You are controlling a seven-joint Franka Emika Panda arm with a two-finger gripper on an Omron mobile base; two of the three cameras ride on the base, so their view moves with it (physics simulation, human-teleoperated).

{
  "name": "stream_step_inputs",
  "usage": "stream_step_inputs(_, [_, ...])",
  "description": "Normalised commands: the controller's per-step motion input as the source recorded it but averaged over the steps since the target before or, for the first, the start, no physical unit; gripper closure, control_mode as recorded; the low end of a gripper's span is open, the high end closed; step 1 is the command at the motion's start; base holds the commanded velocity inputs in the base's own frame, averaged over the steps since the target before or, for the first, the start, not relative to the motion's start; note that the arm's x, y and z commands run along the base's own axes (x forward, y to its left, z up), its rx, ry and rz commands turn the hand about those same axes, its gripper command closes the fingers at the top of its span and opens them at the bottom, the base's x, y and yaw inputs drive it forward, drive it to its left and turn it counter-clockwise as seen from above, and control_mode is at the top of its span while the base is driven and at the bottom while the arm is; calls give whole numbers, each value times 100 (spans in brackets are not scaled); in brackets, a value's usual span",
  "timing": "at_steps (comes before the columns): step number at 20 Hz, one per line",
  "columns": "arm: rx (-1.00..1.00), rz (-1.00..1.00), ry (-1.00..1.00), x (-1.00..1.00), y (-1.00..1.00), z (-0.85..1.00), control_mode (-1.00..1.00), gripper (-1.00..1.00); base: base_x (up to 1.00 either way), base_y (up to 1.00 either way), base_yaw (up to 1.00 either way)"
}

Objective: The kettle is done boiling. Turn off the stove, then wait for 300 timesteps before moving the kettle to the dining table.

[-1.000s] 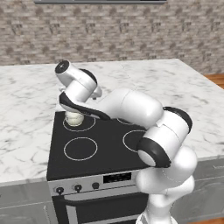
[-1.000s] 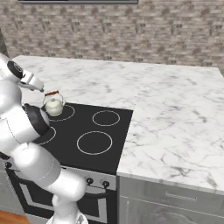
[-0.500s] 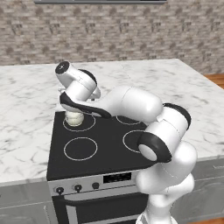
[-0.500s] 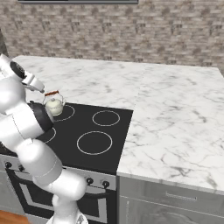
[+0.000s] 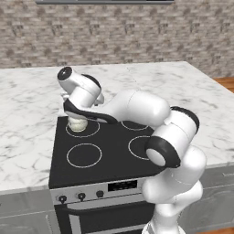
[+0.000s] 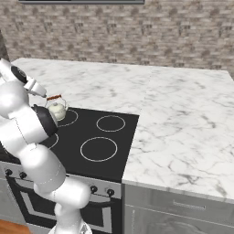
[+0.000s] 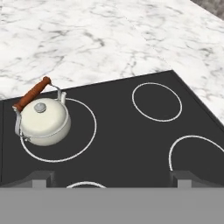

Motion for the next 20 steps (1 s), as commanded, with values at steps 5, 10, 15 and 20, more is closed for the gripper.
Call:
stream_step_inputs(5, [4, 0, -3, 10, 0, -7, -100, -100, 0, 0, 0])
stream_step_inputs(10, [7, 0, 0, 12, 0, -9, -100, -100, 0, 0, 0])
stream_step_inputs(15, [6, 0, 0, 14, 0, -10, -100, -100, 0, 0, 0])
stream_step_inputs(20, [5, 0, 0, 17, 1, -11, -100, -100, 0, 0, 0])
